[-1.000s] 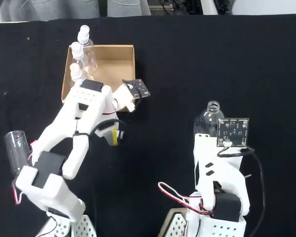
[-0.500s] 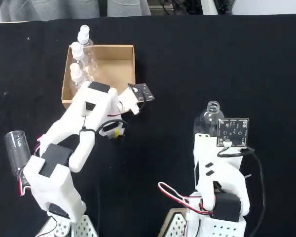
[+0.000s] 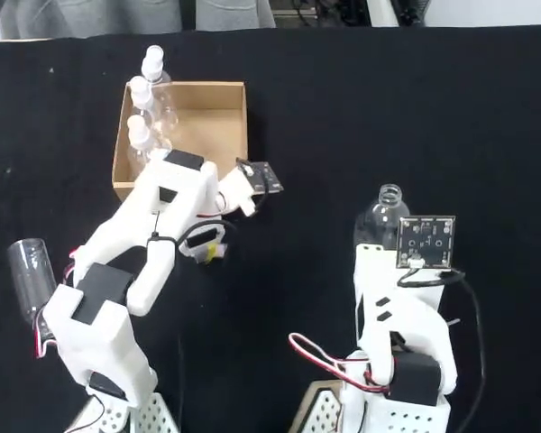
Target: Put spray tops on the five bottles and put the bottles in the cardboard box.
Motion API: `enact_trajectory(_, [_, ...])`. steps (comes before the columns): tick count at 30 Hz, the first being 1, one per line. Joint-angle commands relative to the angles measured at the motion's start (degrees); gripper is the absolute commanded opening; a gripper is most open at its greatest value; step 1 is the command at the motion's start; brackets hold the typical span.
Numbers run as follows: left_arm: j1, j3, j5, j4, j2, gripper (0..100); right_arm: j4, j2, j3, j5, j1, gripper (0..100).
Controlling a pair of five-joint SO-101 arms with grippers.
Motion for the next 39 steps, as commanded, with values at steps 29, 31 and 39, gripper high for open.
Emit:
enact_trajectory(29, [0.5,-2.2,10.2,11.3,-24.9,3,-0.8,-2.8,-0.5,0.7,1.3,3.6])
enact_trajectory(31, [0.3,-2.2,10.2,11.4,-26.5,3,-0.8,-2.8,-0.5,0.7,1.3,3.6])
enact_trajectory(39, [0.7,-2.2,10.2,16.3,-32.8,3,-0.8,-2.8,-0.5,0.7,1.3,3.6])
